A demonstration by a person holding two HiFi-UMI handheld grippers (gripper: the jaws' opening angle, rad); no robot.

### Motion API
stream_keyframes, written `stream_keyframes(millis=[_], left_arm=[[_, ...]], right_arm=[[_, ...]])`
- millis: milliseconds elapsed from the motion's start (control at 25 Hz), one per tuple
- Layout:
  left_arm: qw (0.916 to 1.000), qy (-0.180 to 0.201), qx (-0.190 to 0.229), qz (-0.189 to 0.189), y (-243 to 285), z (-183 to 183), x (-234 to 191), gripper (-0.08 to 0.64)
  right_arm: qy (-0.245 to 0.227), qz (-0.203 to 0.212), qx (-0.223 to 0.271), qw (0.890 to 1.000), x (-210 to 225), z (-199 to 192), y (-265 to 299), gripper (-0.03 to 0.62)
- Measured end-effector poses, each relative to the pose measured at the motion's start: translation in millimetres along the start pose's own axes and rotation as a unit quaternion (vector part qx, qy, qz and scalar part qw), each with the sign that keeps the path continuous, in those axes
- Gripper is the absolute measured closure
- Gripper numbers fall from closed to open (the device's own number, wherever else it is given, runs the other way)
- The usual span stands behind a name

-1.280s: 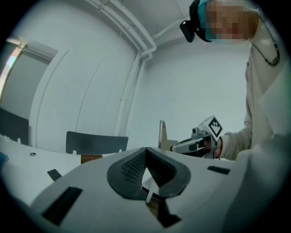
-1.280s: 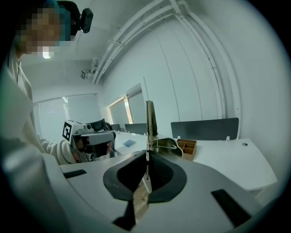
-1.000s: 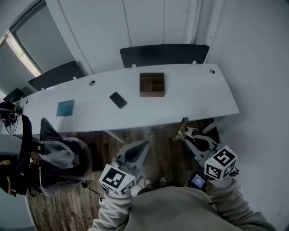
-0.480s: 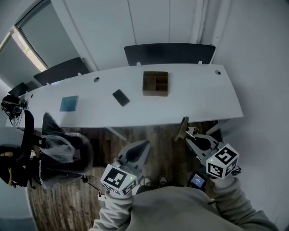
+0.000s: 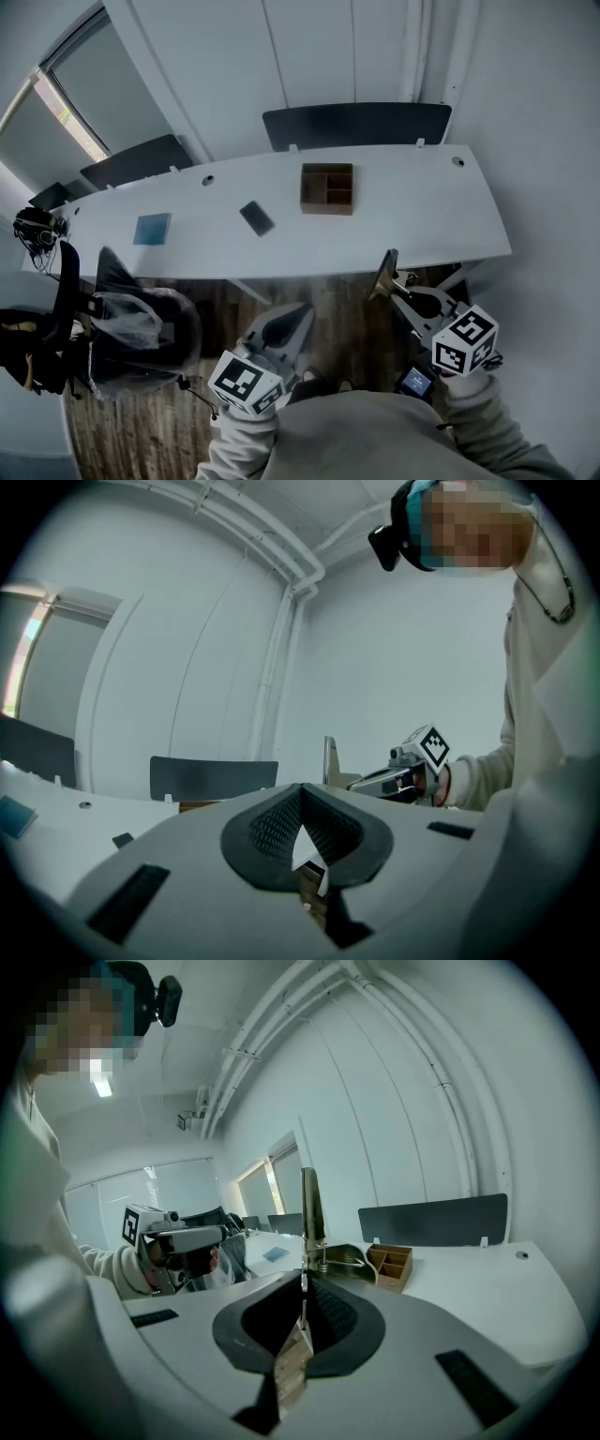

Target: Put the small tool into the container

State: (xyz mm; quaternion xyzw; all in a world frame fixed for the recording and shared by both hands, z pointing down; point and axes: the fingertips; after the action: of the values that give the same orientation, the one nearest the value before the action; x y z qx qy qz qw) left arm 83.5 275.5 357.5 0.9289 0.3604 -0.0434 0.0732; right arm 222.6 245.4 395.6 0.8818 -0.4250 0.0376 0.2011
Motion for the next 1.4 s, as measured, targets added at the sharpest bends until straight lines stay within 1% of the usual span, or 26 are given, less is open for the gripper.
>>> stream_keyframes(millis=[120, 240, 320, 480, 600, 760, 880, 1000, 1240, 1400], left_arm=[[1.0000, 0.003, 0.004, 0.002, 9, 2, -10, 0.557], [1.0000, -0.005, 0.002, 0.004, 14, -2, -22, 0.557], [1.0000, -0.004, -0.002, -0.005, 21, -5, -25, 0.557], [0.9994, 0.011, -0.003, -0.033, 43, -9, -33, 0.557], [0.9992, 0.003, 0.003, -0.040, 56, -12, -63, 0.557], [0.9991, -0.024, 0.009, -0.033, 74, -19, -125, 0.557], [0.9990, -0.031, 0.012, -0.030, 89, -11, -161, 0.557], [0.9988, -0.030, 0.015, -0.035, 102, -1, -176, 0.557], [0.9974, -0.039, -0.006, -0.059, 125, -6, -200, 0.557], [0.9971, -0.033, -0.008, -0.068, 142, 9, -230, 0.557]], right_arm=[[0.005, -0.008, 0.005, 1.000, 15, -1, -1, 0.569], [0.015, -0.013, 0.008, 1.000, 24, -6, 1, 0.571], [0.019, -0.016, 0.006, 1.000, 31, -7, 5, 0.571], [0.019, -0.022, 0.003, 1.000, 45, -4, 23, 0.571], [0.008, -0.025, -0.001, 1.000, 57, 0, 48, 0.569], [0.014, -0.037, -0.006, 0.999, 84, 7, 90, 0.569], [0.011, -0.032, -0.018, 0.999, 92, 18, 116, 0.571], [0.010, -0.033, -0.028, 0.999, 102, 26, 127, 0.569], [0.033, -0.045, -0.043, 0.997, 123, 31, 153, 0.571], [0.037, -0.049, -0.044, 0.997, 140, 47, 179, 0.569]])
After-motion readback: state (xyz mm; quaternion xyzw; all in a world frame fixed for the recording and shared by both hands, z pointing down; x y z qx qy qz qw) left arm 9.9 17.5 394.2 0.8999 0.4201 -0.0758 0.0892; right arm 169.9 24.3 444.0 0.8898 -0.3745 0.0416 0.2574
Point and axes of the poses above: the fingertips, and each gripper's own axes: y forward along the fingers, x to its right, z out of its top
